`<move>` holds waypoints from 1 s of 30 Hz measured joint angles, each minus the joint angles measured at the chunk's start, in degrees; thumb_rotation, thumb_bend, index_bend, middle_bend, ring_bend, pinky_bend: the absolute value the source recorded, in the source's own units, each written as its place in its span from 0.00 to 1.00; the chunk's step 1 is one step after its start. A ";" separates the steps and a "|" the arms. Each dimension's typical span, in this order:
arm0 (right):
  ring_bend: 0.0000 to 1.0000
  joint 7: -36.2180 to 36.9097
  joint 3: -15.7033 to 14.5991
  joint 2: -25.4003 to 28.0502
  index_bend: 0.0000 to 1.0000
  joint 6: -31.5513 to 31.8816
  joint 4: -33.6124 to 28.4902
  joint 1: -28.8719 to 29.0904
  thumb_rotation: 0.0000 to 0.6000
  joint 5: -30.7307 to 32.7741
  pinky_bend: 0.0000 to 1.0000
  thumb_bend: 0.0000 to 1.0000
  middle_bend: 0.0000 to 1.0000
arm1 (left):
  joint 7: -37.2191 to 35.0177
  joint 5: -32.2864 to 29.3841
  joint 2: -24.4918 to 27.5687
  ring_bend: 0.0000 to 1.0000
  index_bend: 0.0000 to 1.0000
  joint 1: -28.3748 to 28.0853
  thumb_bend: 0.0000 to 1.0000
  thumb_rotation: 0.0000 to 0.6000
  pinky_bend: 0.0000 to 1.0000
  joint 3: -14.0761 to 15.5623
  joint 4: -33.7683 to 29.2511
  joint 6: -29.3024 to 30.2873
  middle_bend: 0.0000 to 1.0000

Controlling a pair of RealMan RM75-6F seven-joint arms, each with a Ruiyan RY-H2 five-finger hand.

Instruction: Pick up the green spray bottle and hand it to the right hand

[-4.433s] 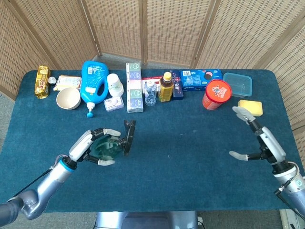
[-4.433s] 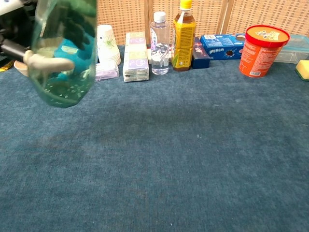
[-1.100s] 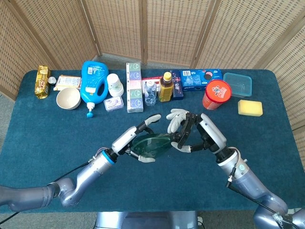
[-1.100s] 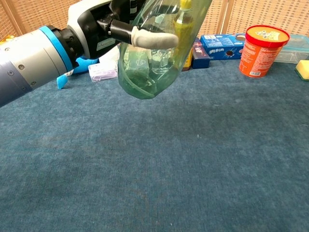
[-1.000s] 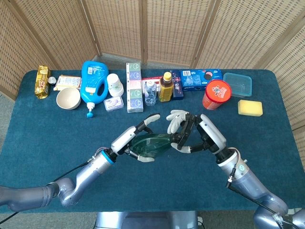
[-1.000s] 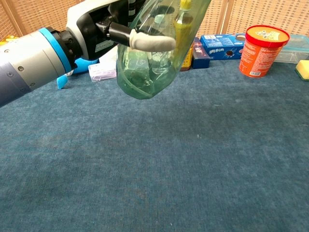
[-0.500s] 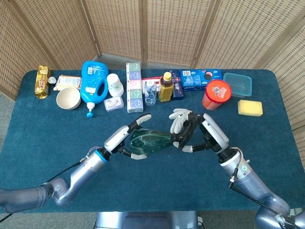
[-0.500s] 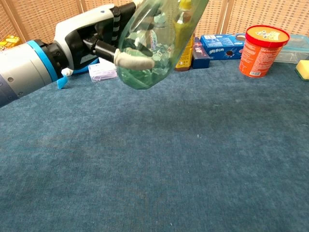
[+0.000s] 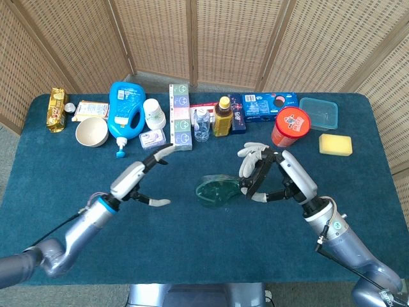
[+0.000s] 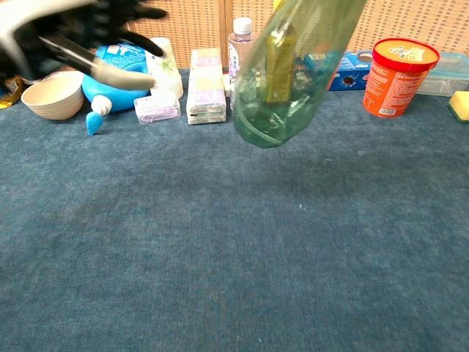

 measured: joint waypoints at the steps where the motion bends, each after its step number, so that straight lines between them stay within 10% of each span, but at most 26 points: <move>1: 0.29 -0.38 -0.06 0.07 0.71 -0.08 0.14 -0.07 1.00 0.05 0.21 0.46 0.67 | 0.60 0.28 1.25 0.00 0.00 0.66 0.04 1.00 0.20 0.28 -0.37 0.82 0.00; 15: 0.29 -4.81 -0.09 2.08 0.71 -1.46 1.22 -1.11 1.00 2.15 0.22 0.47 0.67 | 11.62 2.47 20.96 0.00 0.00 15.84 0.04 1.00 0.20 6.88 -5.98 14.30 0.00; 30: 0.29 -3.74 0.14 3.98 0.71 -1.23 1.23 -2.57 1.00 1.72 0.22 0.50 0.67 | 18.12 -0.73 23.49 0.00 0.00 25.92 0.04 1.00 0.20 9.89 -4.84 18.65 0.00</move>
